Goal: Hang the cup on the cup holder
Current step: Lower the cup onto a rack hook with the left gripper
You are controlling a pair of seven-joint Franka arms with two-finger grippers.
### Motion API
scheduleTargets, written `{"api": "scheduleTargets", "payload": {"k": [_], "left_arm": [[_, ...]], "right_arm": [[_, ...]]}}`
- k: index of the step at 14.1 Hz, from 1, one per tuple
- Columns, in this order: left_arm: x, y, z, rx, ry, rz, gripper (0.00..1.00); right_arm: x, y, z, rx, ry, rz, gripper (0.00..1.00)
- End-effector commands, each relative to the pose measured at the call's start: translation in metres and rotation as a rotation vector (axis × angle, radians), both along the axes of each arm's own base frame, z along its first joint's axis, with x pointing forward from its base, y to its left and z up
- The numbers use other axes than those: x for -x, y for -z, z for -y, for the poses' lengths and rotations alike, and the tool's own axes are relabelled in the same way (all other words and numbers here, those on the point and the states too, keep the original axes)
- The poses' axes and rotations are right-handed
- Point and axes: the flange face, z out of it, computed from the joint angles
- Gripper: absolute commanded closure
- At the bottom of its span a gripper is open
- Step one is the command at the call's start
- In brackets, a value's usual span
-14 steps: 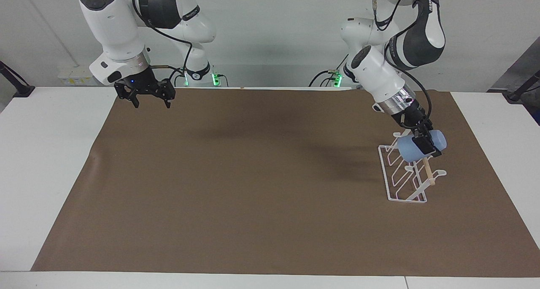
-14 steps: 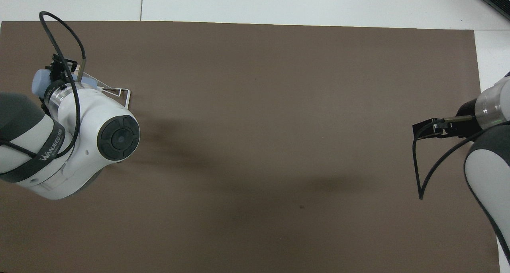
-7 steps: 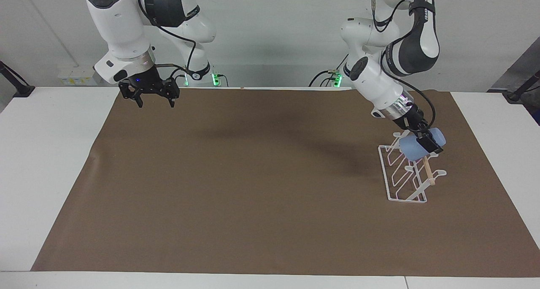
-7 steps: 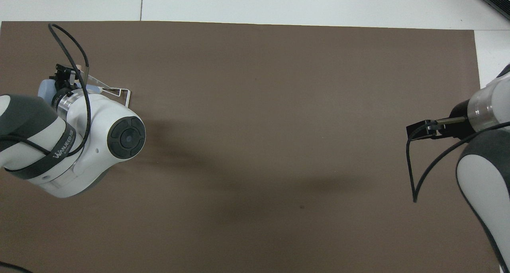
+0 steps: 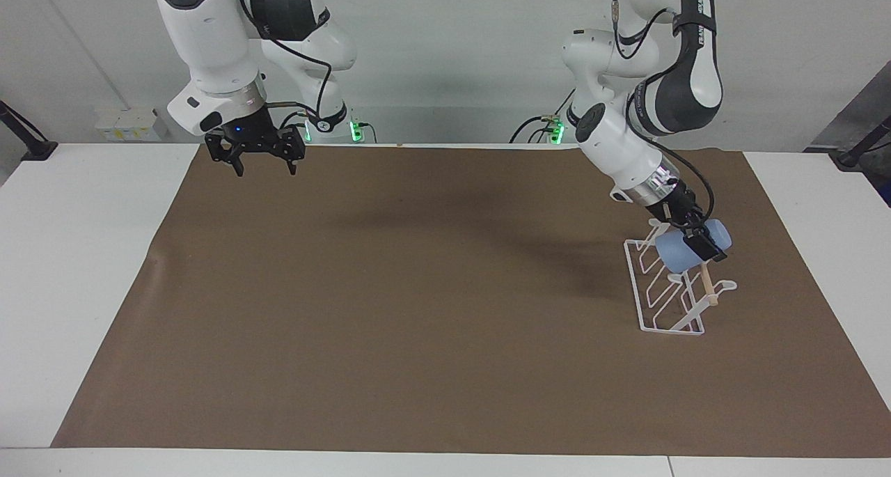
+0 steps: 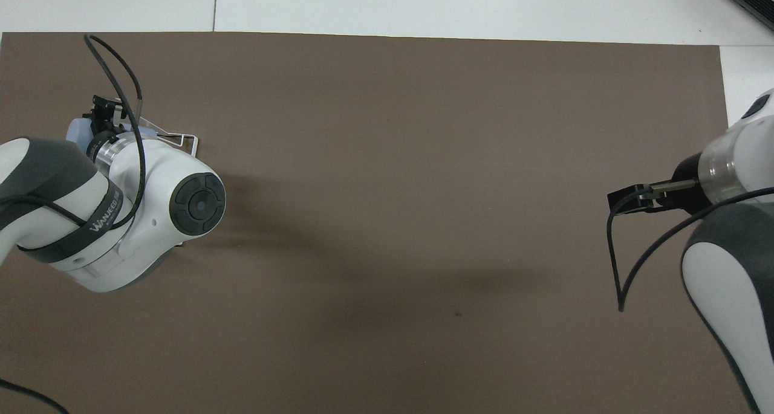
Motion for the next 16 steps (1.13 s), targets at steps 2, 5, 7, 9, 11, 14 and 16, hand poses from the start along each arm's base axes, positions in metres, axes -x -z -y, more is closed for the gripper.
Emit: {"api": "scheduleTargets", "payload": {"k": [2,5,7,9,11,14,16], "left_arm": [[-0.014,0.006,-0.004,-0.002,-0.004,0.033,1.0],[-0.015,0.009,-0.002,0.001,0.004,0.029,1.0],[-0.016,0.013,-0.003,0.001,0.004,0.023,1.0],[-0.018,0.013,-0.006,0.009,0.002,0.026,1.0],[-0.02,0.015,-0.011,0.024,0.009,0.03,1.0],[-0.022,0.015,-0.015,0.028,0.011,0.035,1.0],[-0.023,0.013,-0.014,0.018,0.022,0.04,1.0]], "right_arm": [[0.005,-0.001,0.006,-0.021,-0.006,0.004,0.0],[0.004,-0.001,0.007,-0.021,-0.004,0.004,0.0],[0.004,-0.001,0.006,-0.021,-0.006,0.006,0.0],[0.005,-0.001,0.006,-0.021,-0.006,0.004,0.0],[0.005,-0.001,0.006,-0.021,-0.006,0.004,0.0],[0.005,-0.001,0.006,-0.021,-0.006,0.004,0.0],[0.005,-0.001,0.006,-0.021,-0.006,0.004,0.0]]}}
